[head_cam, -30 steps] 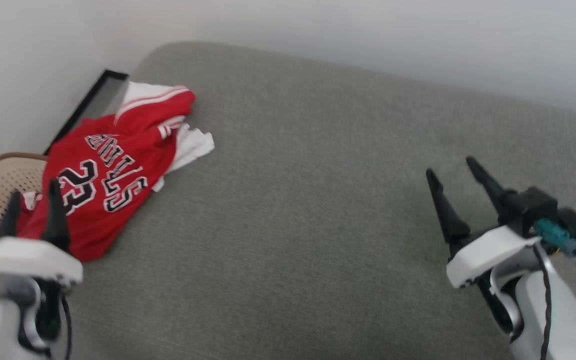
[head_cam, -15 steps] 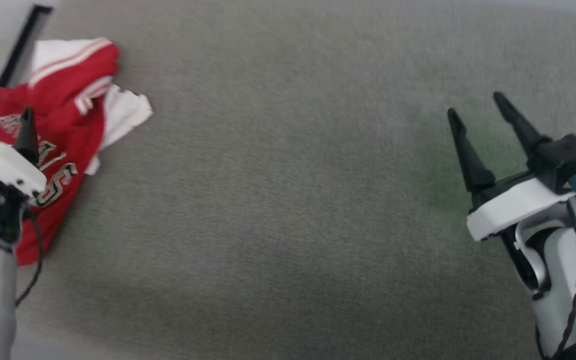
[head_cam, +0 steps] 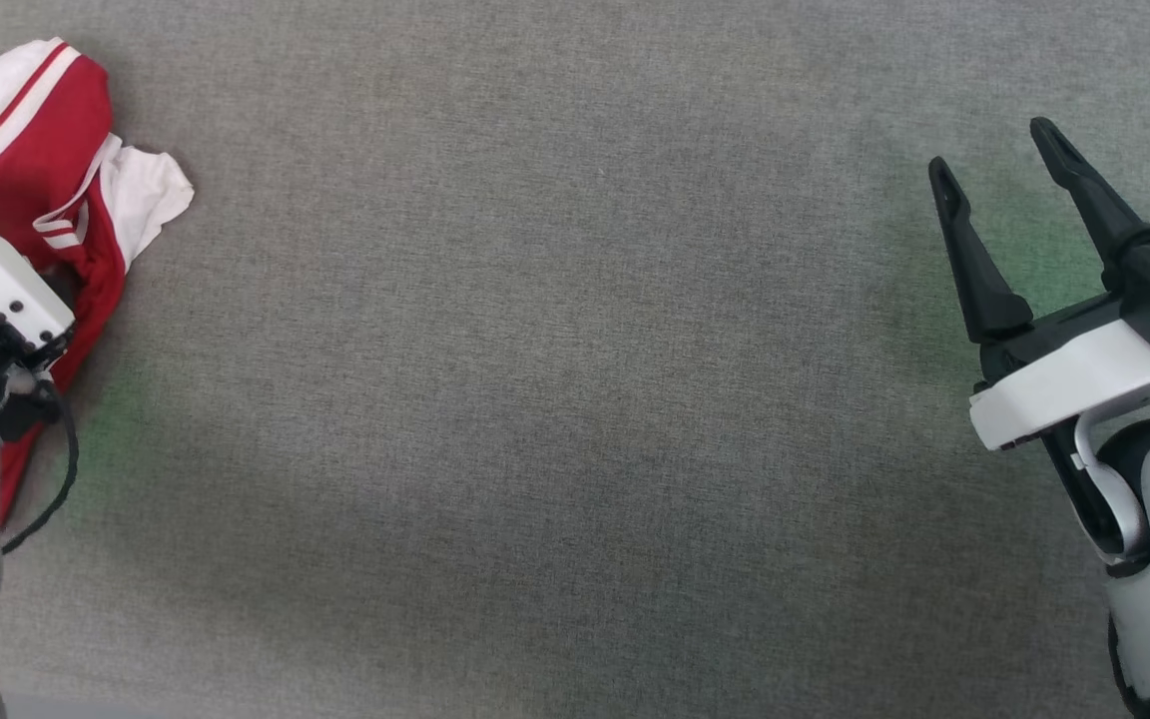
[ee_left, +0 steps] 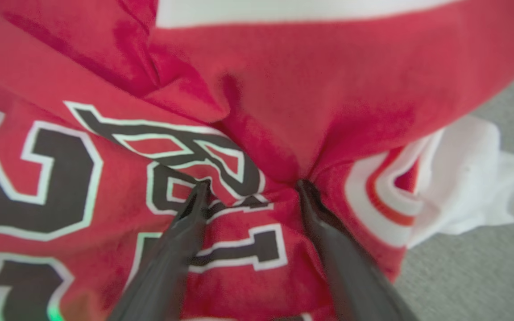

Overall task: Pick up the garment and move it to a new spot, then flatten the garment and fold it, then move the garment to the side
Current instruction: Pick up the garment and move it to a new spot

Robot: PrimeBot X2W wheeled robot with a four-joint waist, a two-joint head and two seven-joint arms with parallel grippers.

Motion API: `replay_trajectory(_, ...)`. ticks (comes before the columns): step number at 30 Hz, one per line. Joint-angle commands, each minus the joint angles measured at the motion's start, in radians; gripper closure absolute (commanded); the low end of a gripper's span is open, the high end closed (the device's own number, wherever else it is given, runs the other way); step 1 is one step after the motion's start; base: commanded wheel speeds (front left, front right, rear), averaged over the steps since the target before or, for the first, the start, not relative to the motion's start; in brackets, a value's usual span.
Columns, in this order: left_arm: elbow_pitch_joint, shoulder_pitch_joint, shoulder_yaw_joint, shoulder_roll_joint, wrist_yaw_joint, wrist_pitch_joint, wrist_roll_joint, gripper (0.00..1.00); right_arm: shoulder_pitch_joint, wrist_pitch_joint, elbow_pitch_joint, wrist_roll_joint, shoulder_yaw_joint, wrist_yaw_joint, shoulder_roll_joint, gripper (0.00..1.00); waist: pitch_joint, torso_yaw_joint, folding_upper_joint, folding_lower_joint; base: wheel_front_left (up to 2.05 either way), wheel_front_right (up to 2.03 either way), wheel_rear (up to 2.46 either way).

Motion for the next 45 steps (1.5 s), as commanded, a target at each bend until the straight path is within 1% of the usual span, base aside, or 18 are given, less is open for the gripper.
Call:
replay_trajectory(1, 0.057, 0.058, -0.025, -0.070, 0.001, 0.055, 0.003, 0.00, -0.006, 0.005, -0.007, -0.002, 0.004, 0.000, -0.002, 0.00, 0.002, -0.003, -0.0001, 0.0000, 0.00, 0.00, 0.00)
replay_trajectory(3, 0.088, 0.064, -0.034, -0.085, 0.006, 0.086, 0.006, 0.00, -0.002, 0.013, -0.018, 0.001, 0.004, 0.000, -0.003, 0.00, 0.002, -0.006, -0.0001, 0.0000, 0.00, 0.00, 0.00)
replay_trajectory(5, 0.106, 0.070, -0.041, -0.097, 0.004, 0.093, 0.009, 0.00, 0.002, 0.018, -0.025, 0.004, 0.000, 0.000, -0.004, 0.00, 0.000, -0.007, -0.0001, 0.0000, 0.00, 0.00, 0.00)
replay_trajectory(6, 0.112, 0.073, -0.041, -0.102, 0.003, 0.097, 0.005, 0.12, 0.005, 0.021, -0.028, 0.005, -0.003, 0.000, -0.004, 0.00, -0.002, -0.007, -0.0001, 0.0000, 0.00, 0.00, 0.00)
replay_trajectory(7, 0.115, 0.074, -0.035, -0.102, 0.000, 0.075, -0.002, 1.00, 0.007, 0.023, -0.027, 0.007, -0.006, 0.000, -0.003, 0.00, -0.005, -0.006, -0.0001, 0.0000, 0.00, 0.00, 0.00)
replay_trajectory(10, 0.109, 0.065, -0.030, -0.074, -0.018, 0.017, -0.004, 1.00, 0.016, 0.024, -0.027, 0.007, -0.017, 0.000, 0.002, 0.00, -0.020, -0.003, -0.0001, 0.0000, 0.00, 0.00, 0.00)
replay_trajectory(15, 0.095, 0.011, -0.036, 0.012, -0.048, -0.050, 0.017, 1.00, 0.026, 0.006, -0.013, 0.015, -0.034, 0.000, 0.017, 0.00, -0.069, 0.010, -0.0001, 0.0000, 0.00, 0.00, 0.00)
replay_trajectory(18, 0.081, -0.025, -0.047, 0.052, -0.065, -0.086, 0.026, 1.00, 0.035, -0.007, 0.001, 0.018, -0.050, 0.000, 0.032, 0.00, -0.106, 0.021, -0.0001, 0.0000, 0.00, 0.00, 0.00)
replay_trajectory(23, 0.052, -0.064, -0.081, 0.102, -0.088, -0.145, 0.062, 1.00, 0.055, -0.032, 0.029, 0.025, -0.066, 0.000, 0.059, 0.00, -0.175, 0.036, -0.0001, 0.0000, 0.00, 0.00, 0.00)
replay_trajectory(29, -0.006, -0.123, -0.126, 0.160, -0.098, -0.192, 0.095, 1.00, 0.083, -0.065, 0.062, 0.028, -0.085, 0.000, 0.089, 0.00, -0.262, 0.051, -0.0001, 0.0000, 0.00, 0.00, 0.00)
replay_trajectory(32, -0.049, -0.150, -0.153, 0.187, -0.102, -0.201, 0.118, 1.00, 0.097, -0.078, 0.077, 0.031, -0.093, 0.000, 0.106, 0.00, -0.299, 0.055, -0.0001, 0.0000, 0.00, 0.00, 0.00)
replay_trajectory(36, -0.130, -0.185, -0.188, 0.212, -0.104, -0.188, 0.140, 1.00, 0.119, -0.093, 0.081, 0.029, -0.115, 0.000, 0.129, 0.00, -0.340, 0.061, -0.0001, 0.0000, 0.00, 0.00, 0.00)
replay_trajectory(37, -0.130, -0.185, -0.188, 0.212, -0.104, -0.188, 0.140, 1.00, 0.119, -0.093, 0.081, 0.029, -0.115, 0.000, 0.129, 0.00, -0.340, 0.061, -0.0001, 0.0000, 0.00, 0.00, 0.00)
replay_trajectory(45, -0.350, -0.188, -0.232, 0.250, -0.103, -0.103, 0.141, 1.00, 0.141, -0.119, 0.083, 0.023, -0.152, 0.000, 0.161, 0.00, -0.395, 0.038, -0.0001, 0.0000, 0.00, 0.00, 0.00)
